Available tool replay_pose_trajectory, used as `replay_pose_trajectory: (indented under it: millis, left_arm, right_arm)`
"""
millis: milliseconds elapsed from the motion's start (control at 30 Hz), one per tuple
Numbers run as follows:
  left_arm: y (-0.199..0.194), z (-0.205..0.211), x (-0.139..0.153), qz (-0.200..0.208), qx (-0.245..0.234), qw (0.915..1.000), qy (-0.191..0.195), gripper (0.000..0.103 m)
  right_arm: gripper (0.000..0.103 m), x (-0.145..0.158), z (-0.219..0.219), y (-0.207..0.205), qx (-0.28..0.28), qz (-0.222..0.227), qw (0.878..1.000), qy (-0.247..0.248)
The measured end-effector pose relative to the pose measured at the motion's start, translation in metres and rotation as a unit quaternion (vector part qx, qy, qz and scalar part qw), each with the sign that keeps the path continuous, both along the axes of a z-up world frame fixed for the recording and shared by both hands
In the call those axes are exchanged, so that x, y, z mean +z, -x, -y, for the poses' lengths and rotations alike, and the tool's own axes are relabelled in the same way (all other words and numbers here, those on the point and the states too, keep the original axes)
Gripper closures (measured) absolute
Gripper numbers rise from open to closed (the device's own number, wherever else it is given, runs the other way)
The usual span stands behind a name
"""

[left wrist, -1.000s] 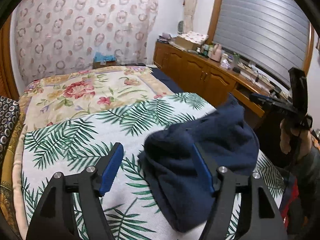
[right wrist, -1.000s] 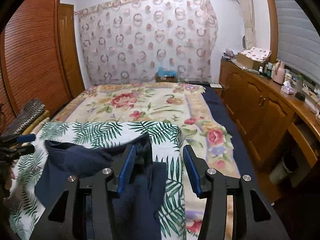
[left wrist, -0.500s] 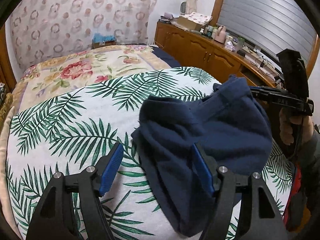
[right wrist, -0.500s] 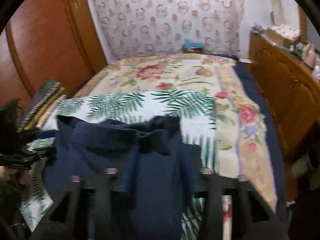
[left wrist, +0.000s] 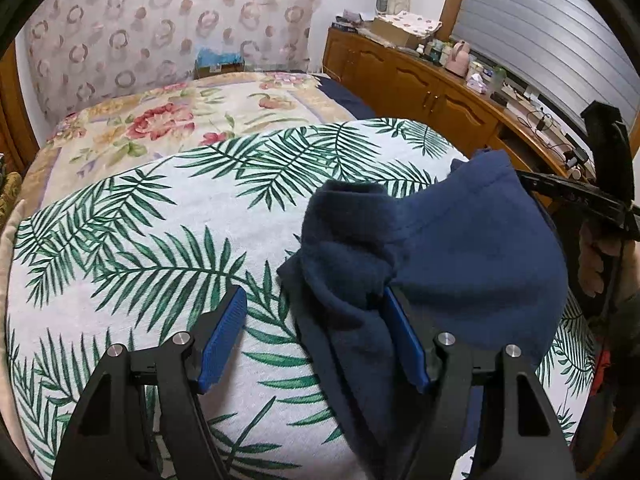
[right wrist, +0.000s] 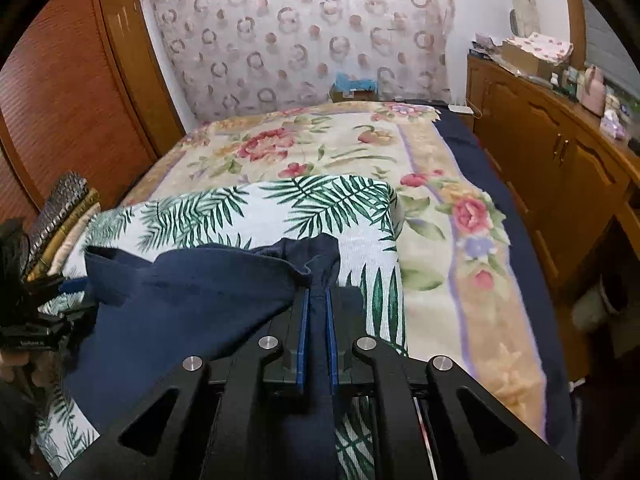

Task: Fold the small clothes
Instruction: 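Grasp the folded navy shirt with both grippers and lift it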

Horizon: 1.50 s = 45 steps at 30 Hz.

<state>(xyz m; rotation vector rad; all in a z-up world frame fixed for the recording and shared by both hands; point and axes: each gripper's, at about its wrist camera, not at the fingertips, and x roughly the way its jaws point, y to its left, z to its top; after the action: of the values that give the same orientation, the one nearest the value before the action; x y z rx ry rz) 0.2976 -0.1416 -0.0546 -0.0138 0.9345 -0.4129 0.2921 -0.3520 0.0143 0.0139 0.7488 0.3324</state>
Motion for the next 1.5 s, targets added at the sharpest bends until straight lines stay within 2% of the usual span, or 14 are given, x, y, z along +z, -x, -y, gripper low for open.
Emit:
replay_pose_trajectory:
  millis: [33,100,167,233,333,500,667,733,767,800,900,1167,1367,1500]
  left_arm:
    - [-0.001,0.001,0.0,-0.002,-0.003,1.0,0.0,0.032]
    - [-0.002,0.003,0.0,-0.004,-0.007,1.0,0.002,0.032]
    - [-0.004,0.003,-0.001,-0.008,-0.009,0.9998,0.013,0.032]
    - [-0.005,0.001,-0.003,-0.015,-0.012,0.9994,0.028,0.034]
    - [-0.006,0.002,-0.002,-0.019,-0.022,0.9986,0.044,0.048]
    - [-0.007,0.003,-0.001,-0.024,-0.022,0.9981,0.052,0.055]
    - [-0.007,0.005,-0.002,-0.026,-0.026,0.9976,0.059,0.068]
    - [-0.006,0.007,-0.002,-0.027,-0.03,0.9973,0.062,0.075]
    - [-0.005,0.008,-0.001,-0.025,-0.031,0.9973,0.061,0.08]
    - [-0.003,0.011,0.001,-0.021,-0.033,0.9976,0.057,0.082]
    - [0.007,0.018,0.011,0.002,-0.036,0.9986,0.038,0.086]
    - [0.038,0.005,0.055,0.052,-0.044,0.9947,0.077,0.088]
    - [0.069,-0.029,0.09,0.095,-0.024,0.9892,0.109,0.088]
    - [0.088,-0.065,0.109,0.124,0.005,0.9859,0.113,0.088]
  right_arm:
    - [0.076,0.001,-0.001,0.0,-0.004,0.0,1.0,0.006]
    - [0.053,0.009,-0.003,0.0,-0.006,0.002,1.0,0.012]
    - [0.044,0.011,-0.001,0.0,0.002,-0.004,1.0,0.007]
    - [0.043,0.008,0.006,-0.001,0.008,-0.014,1.0,-0.001]
    - [0.043,0.003,0.009,-0.005,0.014,-0.032,0.999,-0.004]
    - [0.043,0.001,0.017,-0.015,0.017,-0.057,0.998,-0.034]
    - [0.043,-0.004,0.023,-0.019,0.026,-0.074,0.995,-0.067]
    - [0.053,-0.006,0.026,-0.02,0.029,-0.077,0.993,-0.082]
    - [0.067,-0.007,0.026,-0.02,0.046,-0.082,0.991,-0.095]
    - [0.076,-0.007,0.026,-0.019,0.056,-0.083,0.989,-0.108]
    - [0.087,-0.003,0.023,-0.015,0.067,-0.07,0.991,-0.094]
    - [0.093,0.016,0.023,0.01,0.052,-0.015,0.995,-0.089]
    - [0.093,0.045,-0.007,0.034,0.083,0.033,0.992,-0.085]
    - [0.093,0.063,-0.039,0.035,0.116,0.058,0.988,-0.086]
